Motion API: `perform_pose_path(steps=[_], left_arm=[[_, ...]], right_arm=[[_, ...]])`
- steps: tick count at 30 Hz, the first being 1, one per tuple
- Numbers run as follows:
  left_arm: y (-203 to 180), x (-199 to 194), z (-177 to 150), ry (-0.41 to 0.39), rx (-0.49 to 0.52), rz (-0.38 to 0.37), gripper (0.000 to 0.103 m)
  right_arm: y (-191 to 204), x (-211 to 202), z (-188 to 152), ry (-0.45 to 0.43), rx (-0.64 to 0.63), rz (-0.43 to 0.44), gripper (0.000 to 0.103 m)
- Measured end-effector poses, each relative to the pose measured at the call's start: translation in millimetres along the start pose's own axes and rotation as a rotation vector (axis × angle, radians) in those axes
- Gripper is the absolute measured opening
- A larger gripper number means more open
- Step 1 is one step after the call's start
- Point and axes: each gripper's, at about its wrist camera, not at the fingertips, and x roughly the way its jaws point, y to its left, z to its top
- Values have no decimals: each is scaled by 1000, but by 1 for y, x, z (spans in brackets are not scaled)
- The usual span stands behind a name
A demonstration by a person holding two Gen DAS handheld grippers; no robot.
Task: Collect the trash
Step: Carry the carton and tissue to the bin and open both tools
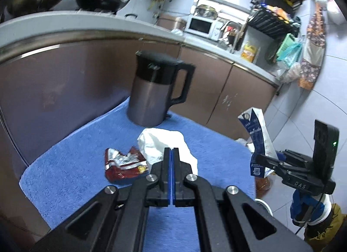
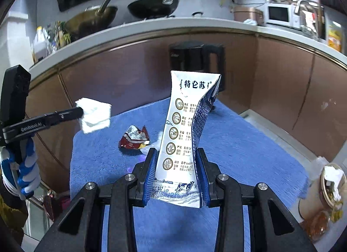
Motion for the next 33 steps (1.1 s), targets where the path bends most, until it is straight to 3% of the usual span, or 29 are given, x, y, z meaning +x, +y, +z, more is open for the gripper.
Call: perform_pose_path(steps=[8, 16, 24, 33], left_arm=[[-73, -30, 2, -47, 82, -121, 0], [-178, -17, -17, 3, 202, -308, 0], [-301, 45, -71, 177, 344, -483, 0], [-398, 113, -136, 366, 509, -533, 0]], right_arm=[[-50, -74, -41, -63, 134, -102, 36], [-117, -129, -119, -50, 336, -246, 36], [-192, -136, -223, 82, 564, -370, 36], [-243, -113, -308, 191, 750, -391, 36]])
